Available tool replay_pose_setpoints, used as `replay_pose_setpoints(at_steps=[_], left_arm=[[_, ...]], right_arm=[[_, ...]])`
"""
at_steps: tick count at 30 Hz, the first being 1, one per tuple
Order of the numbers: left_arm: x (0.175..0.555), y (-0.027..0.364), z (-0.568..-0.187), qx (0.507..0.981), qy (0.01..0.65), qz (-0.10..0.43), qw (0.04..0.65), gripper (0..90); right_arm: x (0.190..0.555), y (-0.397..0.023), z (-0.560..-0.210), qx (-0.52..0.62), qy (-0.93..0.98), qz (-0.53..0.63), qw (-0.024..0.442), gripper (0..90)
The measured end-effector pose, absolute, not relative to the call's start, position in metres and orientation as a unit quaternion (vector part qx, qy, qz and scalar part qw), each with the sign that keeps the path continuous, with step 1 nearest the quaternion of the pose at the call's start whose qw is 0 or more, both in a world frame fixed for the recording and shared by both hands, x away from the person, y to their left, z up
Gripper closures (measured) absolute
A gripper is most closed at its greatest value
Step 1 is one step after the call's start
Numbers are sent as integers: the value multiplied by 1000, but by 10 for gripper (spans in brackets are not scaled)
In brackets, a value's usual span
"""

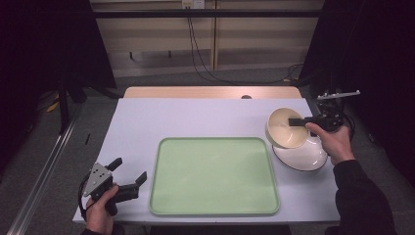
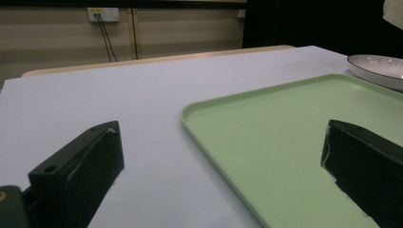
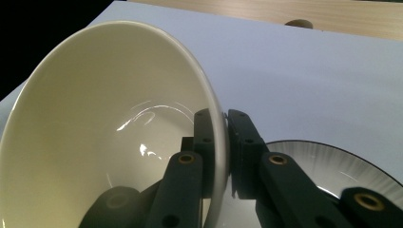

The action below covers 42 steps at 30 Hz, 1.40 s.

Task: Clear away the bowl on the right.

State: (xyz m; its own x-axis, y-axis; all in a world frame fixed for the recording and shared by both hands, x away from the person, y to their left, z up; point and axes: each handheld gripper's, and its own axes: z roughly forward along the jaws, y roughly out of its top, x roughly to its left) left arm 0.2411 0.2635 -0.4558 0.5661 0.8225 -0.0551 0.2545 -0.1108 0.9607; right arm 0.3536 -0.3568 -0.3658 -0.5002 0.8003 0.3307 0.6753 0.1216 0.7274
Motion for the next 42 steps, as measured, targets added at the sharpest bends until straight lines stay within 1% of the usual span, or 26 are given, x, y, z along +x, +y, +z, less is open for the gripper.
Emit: replay_pose_setpoints(at_steps=[19, 42], left_arm=[[241, 263, -456, 696, 386, 259, 548, 4], [241, 264, -456, 696, 386, 261, 546, 4]], right_arm=[[377, -327, -373, 494, 754, 430, 50, 835], [401, -289, -401, 510, 766, 391, 29, 835]])
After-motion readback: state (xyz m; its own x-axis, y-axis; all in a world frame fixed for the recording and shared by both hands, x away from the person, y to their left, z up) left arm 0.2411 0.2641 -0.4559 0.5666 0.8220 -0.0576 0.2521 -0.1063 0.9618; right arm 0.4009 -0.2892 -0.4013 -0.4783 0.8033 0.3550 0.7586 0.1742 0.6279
